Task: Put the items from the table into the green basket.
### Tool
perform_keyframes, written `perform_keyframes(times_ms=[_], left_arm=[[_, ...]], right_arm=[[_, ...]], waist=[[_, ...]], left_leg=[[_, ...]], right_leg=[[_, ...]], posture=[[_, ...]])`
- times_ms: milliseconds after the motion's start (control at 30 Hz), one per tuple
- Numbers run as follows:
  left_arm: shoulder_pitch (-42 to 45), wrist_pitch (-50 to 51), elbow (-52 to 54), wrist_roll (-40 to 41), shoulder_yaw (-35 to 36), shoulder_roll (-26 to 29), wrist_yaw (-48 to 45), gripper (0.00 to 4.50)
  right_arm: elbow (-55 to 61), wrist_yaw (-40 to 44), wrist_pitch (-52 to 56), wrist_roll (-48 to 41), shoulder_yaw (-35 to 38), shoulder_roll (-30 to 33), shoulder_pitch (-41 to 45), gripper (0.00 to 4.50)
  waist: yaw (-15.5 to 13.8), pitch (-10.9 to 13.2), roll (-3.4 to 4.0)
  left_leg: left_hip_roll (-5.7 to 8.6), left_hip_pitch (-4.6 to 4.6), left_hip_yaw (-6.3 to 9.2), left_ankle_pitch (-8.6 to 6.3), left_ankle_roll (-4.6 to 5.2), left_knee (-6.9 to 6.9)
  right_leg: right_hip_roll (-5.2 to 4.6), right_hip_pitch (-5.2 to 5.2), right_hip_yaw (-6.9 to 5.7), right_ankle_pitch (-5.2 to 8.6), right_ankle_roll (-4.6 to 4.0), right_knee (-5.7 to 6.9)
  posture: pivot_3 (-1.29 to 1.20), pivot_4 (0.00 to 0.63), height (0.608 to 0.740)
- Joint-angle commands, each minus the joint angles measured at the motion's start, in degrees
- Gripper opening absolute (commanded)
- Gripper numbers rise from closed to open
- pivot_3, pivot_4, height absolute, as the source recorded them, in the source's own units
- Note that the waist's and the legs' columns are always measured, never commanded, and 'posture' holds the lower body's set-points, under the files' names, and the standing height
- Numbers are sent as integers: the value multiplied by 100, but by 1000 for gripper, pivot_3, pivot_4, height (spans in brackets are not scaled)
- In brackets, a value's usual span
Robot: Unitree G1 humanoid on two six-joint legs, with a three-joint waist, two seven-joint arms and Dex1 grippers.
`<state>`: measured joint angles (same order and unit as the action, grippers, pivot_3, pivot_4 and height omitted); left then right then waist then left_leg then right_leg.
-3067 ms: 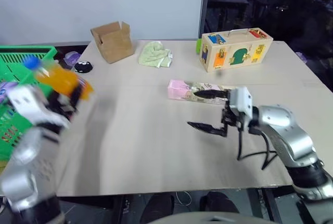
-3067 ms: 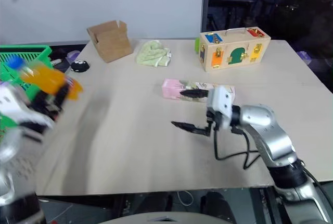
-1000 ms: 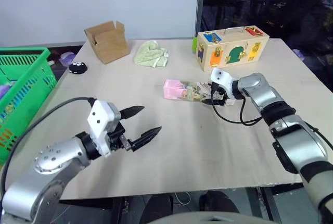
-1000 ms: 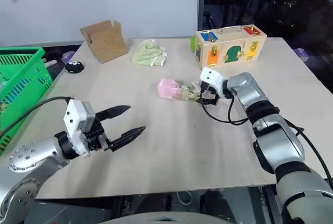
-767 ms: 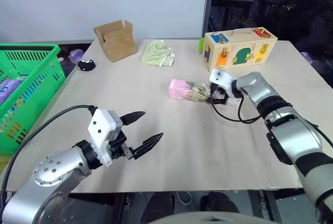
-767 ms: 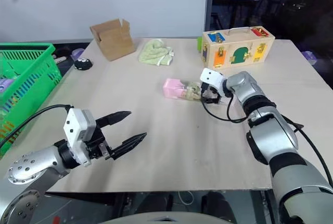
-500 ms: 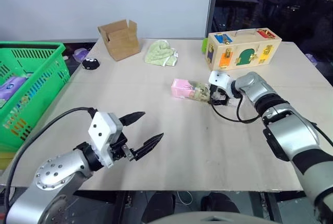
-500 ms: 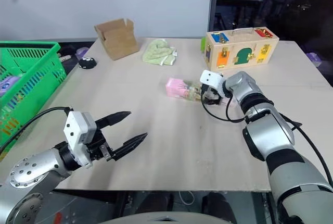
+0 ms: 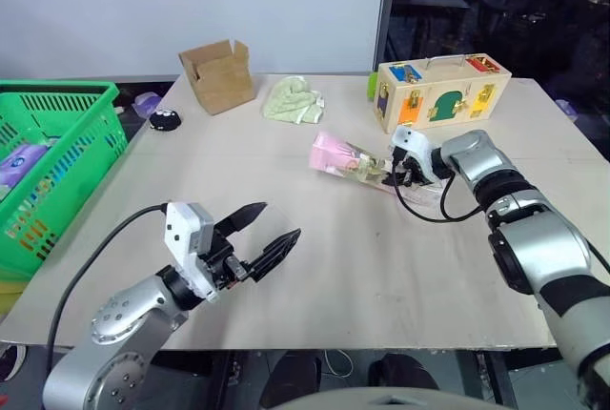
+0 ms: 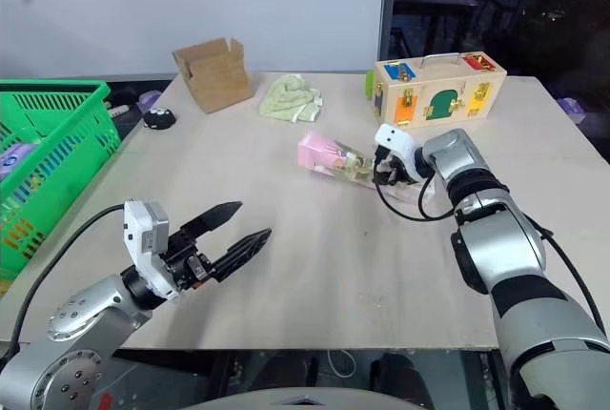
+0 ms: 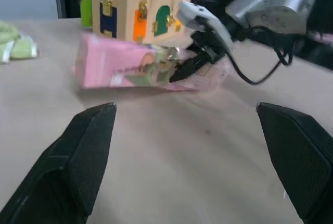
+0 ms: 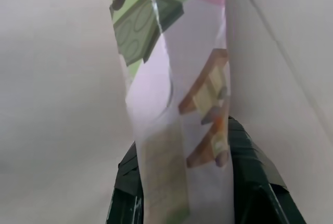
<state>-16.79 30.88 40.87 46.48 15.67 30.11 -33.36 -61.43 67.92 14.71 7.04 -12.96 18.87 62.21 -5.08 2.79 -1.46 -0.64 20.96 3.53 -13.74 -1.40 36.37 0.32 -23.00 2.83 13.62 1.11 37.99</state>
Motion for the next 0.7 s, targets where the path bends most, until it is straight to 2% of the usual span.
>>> perform_keyframes(times_ms=[33,200,367,500,700], left_arm=[[153,47,-2,295,45,-120,210,4500],[339,115,-188,541,40,-323,475,4500],[841,275,-243,1200,96,-438,855,4500],[1243,443,-266,1783,144,-317,899,4500],[1784,714,-85,2441,-73,-24,898,4500]], right_arm=[[1861,454,1218,-791,308,-148,-336,742],[4558,364,3098,-1741,346,-374,-1138,742],[6201,343,4201,-2691,191,-557,-1470,742],[6654,371,4474,-3134,-66,-527,-1560,742],[6514,359,4547,-3524,-200,-496,-1404,742]], waist=[[3,3,5],[-37,9,19],[-69,9,18],[-38,5,13],[-43,4,12]], left_leg=[[-1,0,1,0,0,-1],[0,9,12,0,0,-3],[4,12,17,0,-1,4],[4,8,18,0,-1,8],[4,10,18,0,-1,8]], right_leg=[[1,0,-1,0,0,1],[1,-3,-13,2,-1,-2],[-4,-1,-20,12,16,-3],[-4,1,-21,13,19,-1],[-4,2,-22,13,17,-3]], posture=[[240,0,740],[229,0,740],[220,0,740],[225,0,740],[224,0,740]])
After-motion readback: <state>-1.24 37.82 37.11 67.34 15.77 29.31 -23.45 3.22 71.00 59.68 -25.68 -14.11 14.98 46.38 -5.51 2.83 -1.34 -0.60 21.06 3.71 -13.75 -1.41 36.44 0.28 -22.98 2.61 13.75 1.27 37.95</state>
